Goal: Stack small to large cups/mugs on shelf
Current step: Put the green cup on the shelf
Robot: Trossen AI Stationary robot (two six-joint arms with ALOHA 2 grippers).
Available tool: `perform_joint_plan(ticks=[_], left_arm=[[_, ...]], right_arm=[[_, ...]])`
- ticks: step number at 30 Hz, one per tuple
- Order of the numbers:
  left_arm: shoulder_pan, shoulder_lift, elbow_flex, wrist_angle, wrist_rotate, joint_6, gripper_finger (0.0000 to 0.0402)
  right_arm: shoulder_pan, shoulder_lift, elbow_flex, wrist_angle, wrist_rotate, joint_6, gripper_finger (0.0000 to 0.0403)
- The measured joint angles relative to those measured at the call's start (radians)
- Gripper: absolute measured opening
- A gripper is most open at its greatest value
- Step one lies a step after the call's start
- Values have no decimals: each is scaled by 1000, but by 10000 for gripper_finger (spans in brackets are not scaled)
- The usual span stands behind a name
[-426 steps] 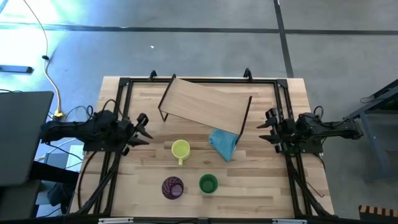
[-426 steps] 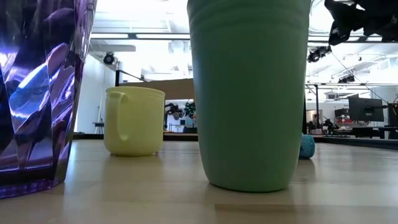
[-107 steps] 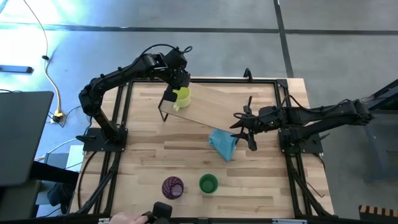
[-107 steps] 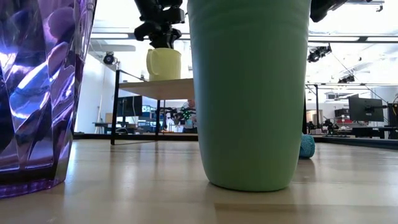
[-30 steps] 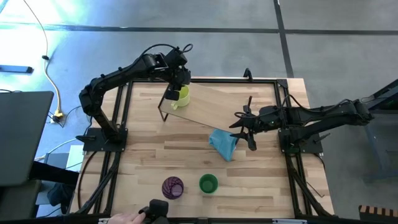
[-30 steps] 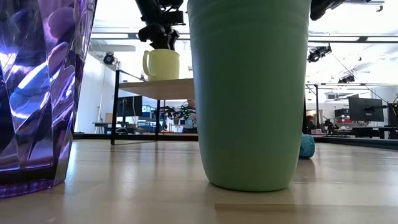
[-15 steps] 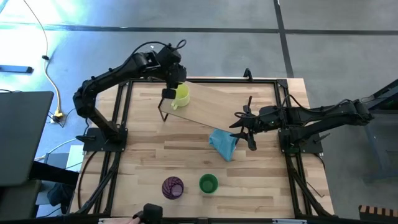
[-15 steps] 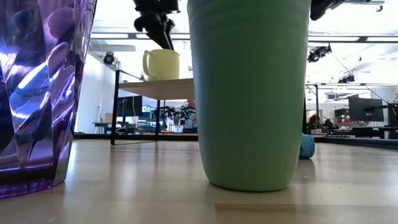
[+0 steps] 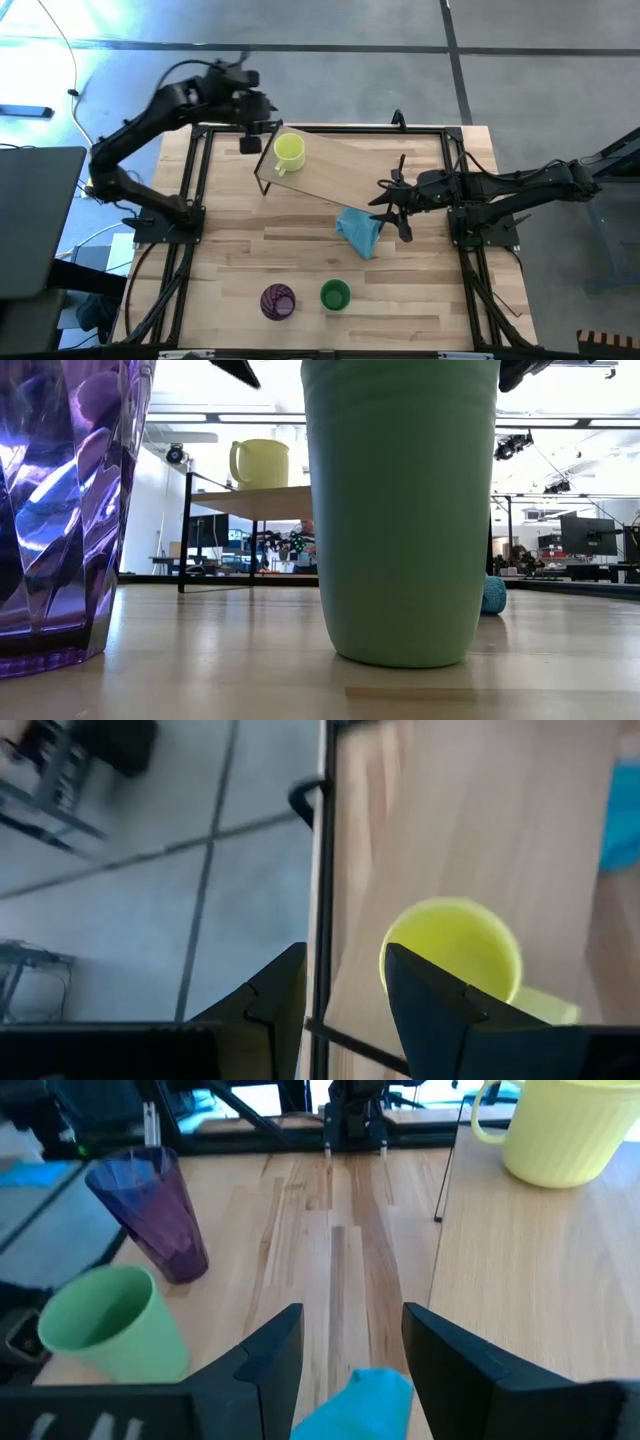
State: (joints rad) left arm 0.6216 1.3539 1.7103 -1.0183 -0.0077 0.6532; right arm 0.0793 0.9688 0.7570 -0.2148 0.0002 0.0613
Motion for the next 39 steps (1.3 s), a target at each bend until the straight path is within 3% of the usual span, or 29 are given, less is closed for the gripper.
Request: perform_joint_plan(ticks=[8, 12, 19, 23, 32, 39], left_arm=[[0, -172, 0, 34, 189, -94, 127], [0, -242, 0, 7, 362, -159, 127], [0, -310, -2, -153, 703, -190, 127], [0, -338, -49, -239, 839, -190, 127], [-1, -453, -348, -208, 913, -198, 127], [0, -553, -581, -68, 914, -257, 127]], right_arm=[[0, 0, 0, 106, -52, 64, 163], [11, 9, 0, 143, -135, 93, 163], [97, 95, 0, 165, -138, 99, 163], [141, 154, 0, 193, -145, 135, 163], [205, 245, 17, 285, -163, 249, 163], [285, 381, 240, 38, -48, 203, 163]])
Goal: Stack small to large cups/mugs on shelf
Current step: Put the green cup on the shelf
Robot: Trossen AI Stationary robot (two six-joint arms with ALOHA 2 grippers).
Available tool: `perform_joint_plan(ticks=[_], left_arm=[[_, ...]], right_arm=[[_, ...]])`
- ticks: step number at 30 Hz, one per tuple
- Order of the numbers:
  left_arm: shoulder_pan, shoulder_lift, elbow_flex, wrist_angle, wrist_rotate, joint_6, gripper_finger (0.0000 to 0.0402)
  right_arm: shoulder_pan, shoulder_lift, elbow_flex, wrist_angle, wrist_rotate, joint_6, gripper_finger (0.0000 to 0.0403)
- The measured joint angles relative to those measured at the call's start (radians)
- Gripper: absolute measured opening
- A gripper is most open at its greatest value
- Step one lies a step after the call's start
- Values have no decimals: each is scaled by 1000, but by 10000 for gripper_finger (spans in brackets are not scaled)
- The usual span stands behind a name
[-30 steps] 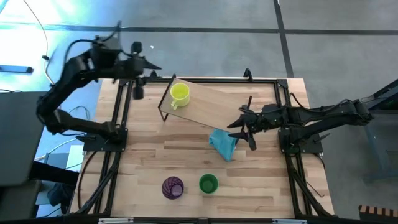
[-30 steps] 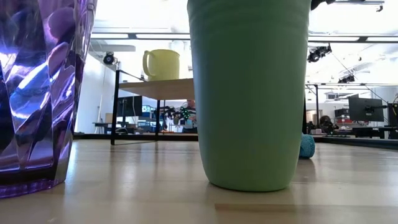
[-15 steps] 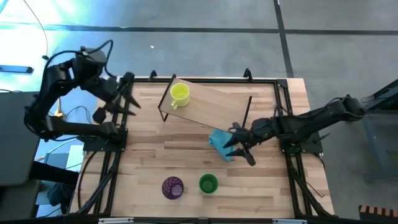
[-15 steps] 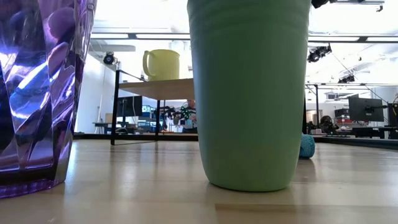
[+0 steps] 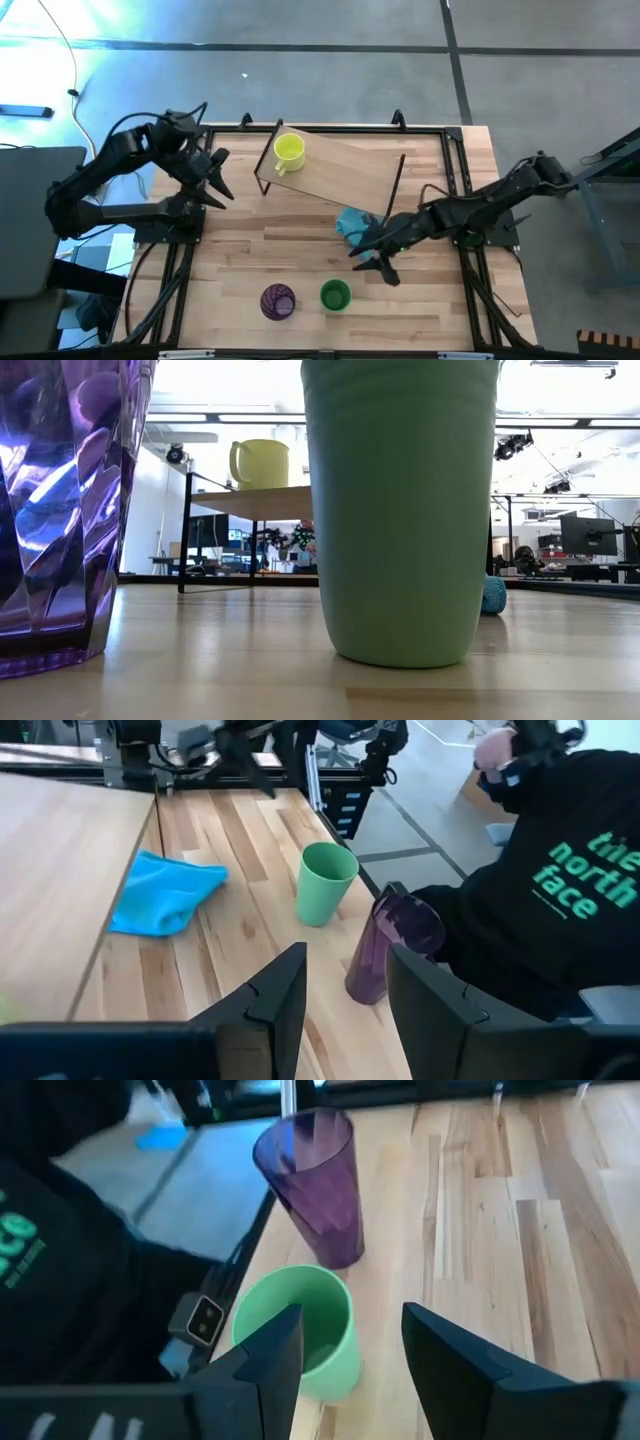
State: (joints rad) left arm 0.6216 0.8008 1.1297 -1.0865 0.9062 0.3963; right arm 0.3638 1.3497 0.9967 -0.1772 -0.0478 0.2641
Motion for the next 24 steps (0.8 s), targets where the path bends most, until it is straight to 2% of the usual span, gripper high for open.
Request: perform_joint_plan(ticks=[5, 10, 18, 24], left_arm=[[0, -83, -108, 60, -1, -22, 127], [0, -189, -173, 127, -31, -63, 127], [0, -333, -196, 232, -78, -116, 127], [0, -399, -196, 223, -105, -118, 127]], right_arm=[[54, 150, 260, -276, 71, 1, 163], [82, 302, 439, -457, 101, 78, 163], [84, 485, 628, -592, 105, 160, 163], [84, 535, 658, -613, 118, 213, 163]])
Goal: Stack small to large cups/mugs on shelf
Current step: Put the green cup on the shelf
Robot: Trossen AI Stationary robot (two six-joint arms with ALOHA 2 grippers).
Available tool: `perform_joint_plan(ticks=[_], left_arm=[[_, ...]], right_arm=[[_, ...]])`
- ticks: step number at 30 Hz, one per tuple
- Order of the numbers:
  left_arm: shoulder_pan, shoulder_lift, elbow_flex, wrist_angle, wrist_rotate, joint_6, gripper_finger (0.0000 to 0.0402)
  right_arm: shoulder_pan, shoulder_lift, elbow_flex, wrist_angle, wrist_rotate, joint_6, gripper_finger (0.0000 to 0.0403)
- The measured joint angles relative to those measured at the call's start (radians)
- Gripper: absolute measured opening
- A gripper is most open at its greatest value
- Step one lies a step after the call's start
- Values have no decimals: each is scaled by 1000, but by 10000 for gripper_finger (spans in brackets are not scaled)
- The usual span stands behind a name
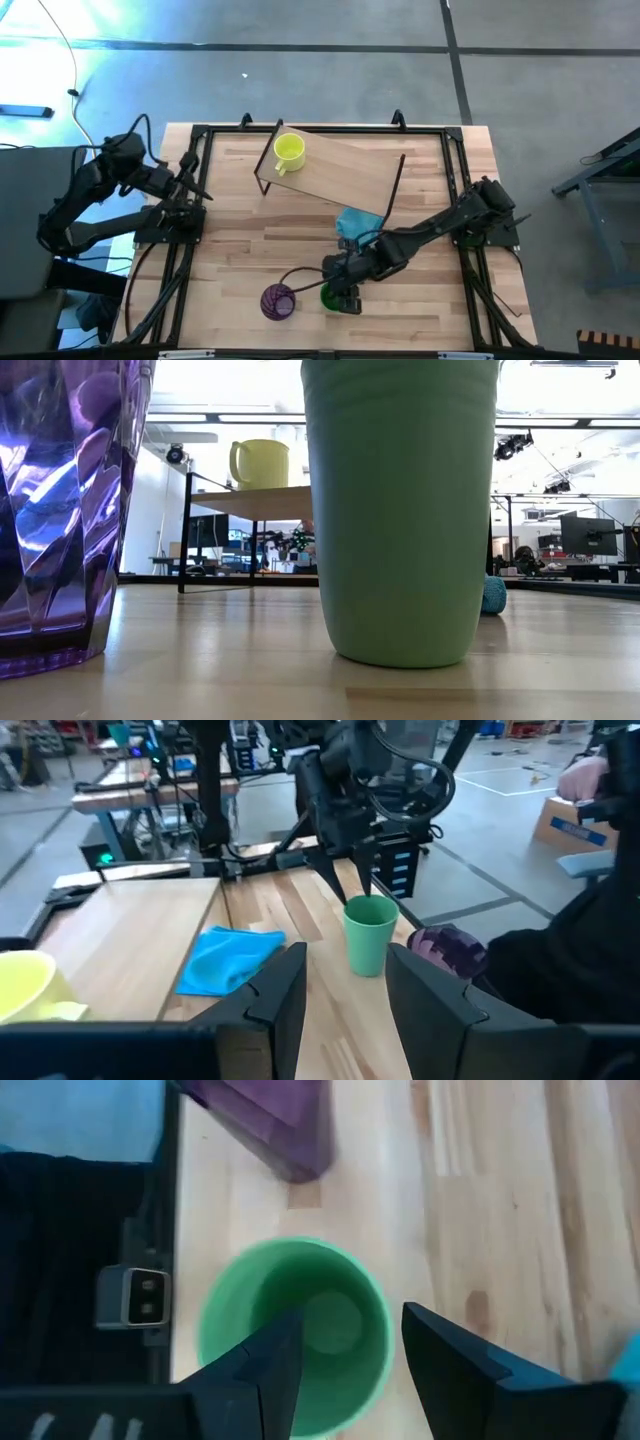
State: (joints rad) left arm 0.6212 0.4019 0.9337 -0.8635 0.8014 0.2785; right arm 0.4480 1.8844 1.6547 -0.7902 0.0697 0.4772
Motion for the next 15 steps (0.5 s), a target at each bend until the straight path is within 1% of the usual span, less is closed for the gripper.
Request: perform_joint_plan(ticks=[4, 9, 15], left_arm=[[0, -20, 0, 0, -2, 1, 127], [0, -21, 0, 0, -2, 3, 127], [0, -21, 0, 0, -2, 4, 127]], right_arm=[[0, 10, 0, -40, 32, 49, 163], [0, 9, 0, -38, 61, 67, 163], [-3, 22, 0, -36, 56, 85, 163]])
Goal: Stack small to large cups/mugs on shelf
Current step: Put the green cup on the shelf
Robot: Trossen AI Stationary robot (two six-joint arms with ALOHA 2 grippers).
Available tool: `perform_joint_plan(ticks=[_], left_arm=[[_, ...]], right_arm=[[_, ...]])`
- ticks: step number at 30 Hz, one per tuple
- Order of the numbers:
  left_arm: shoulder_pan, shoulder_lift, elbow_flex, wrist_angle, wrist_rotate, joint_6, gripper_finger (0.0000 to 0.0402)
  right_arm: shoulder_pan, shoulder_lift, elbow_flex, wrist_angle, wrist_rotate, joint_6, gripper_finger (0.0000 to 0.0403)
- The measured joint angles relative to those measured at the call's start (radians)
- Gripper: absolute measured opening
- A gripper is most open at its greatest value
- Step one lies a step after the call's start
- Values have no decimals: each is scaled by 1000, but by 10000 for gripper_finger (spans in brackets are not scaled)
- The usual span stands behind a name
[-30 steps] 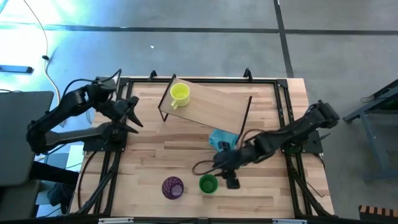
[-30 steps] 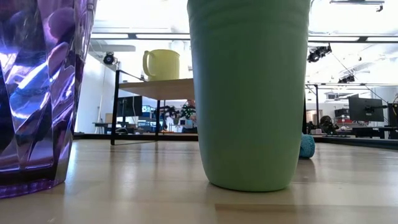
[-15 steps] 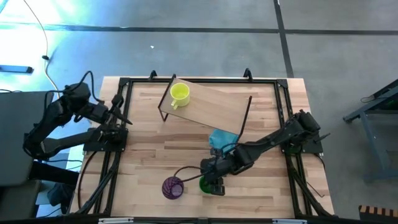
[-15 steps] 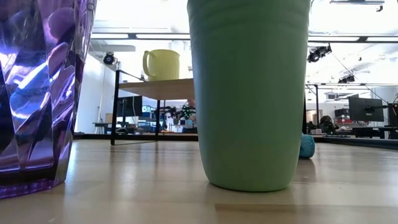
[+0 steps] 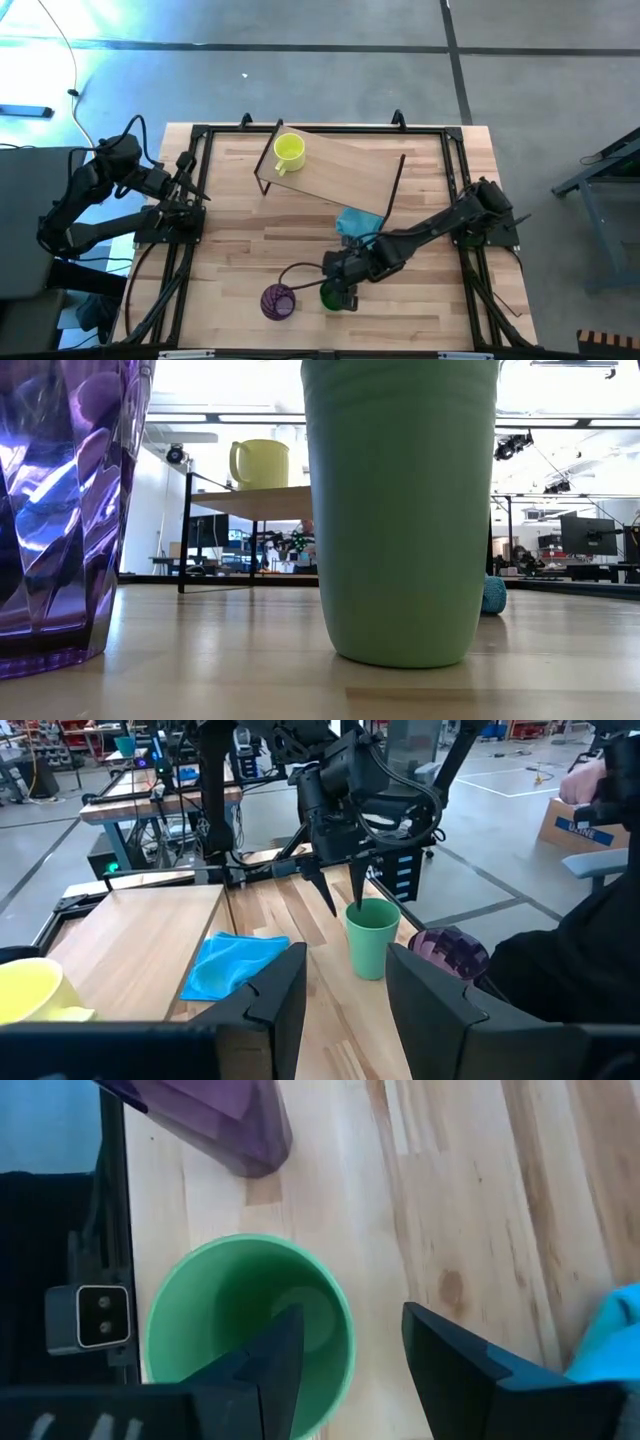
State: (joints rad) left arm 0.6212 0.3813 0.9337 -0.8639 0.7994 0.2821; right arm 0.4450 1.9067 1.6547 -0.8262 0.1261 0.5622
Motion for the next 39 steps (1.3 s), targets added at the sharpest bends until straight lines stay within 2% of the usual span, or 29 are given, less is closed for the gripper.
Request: perform_joint_plan(ticks=[24, 32, 39], left_arm=[[0, 0, 0, 0, 0, -3, 127], [0, 0, 0, 0, 0, -3, 127], [0, 0, 0, -3, 0, -4, 127]], right_arm=[[1, 45, -1, -32, -29, 65, 159], [1, 59, -1, -31, -30, 67, 103], [1, 59, -1, -31, -31, 54, 26]])
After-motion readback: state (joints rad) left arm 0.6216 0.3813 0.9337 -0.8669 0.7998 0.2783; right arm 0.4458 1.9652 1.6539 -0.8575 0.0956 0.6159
